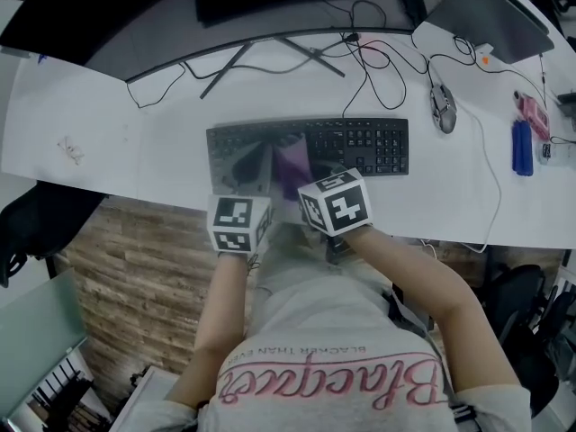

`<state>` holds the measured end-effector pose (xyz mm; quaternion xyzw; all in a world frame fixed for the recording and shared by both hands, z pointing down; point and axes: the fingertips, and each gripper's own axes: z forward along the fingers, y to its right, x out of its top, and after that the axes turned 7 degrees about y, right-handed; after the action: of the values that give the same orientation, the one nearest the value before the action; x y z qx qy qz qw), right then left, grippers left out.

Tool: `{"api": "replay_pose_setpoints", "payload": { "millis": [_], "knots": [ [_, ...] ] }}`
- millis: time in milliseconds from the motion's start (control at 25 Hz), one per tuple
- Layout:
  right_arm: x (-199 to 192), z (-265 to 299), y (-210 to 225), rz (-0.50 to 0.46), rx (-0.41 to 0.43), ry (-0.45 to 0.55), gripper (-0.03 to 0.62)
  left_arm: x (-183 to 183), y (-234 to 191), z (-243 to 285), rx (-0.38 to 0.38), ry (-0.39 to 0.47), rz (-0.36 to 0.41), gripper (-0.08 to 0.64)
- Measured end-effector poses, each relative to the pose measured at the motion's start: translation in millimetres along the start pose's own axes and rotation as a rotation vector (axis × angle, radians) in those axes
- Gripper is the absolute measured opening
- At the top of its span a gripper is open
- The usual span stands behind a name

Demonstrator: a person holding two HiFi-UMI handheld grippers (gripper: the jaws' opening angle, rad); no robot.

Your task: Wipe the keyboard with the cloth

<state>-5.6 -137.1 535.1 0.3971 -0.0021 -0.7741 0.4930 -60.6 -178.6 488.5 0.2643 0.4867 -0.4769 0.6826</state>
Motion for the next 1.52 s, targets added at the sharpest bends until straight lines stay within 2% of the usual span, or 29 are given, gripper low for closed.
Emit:
{"api": "replay_pose_setpoints", "payload": {
  "millis": [760,1520],
  "knots": [
    [-11,-46,64,0.052,-0.059,0.019,0.086,10,60,39,-0.088,-0.015,0.039,0.005],
    [-26,-98,134,0.075,-0.124,0.033,0.086,17,120,69,-0.137,-0.006,0.063,0.005]
  ]
}}
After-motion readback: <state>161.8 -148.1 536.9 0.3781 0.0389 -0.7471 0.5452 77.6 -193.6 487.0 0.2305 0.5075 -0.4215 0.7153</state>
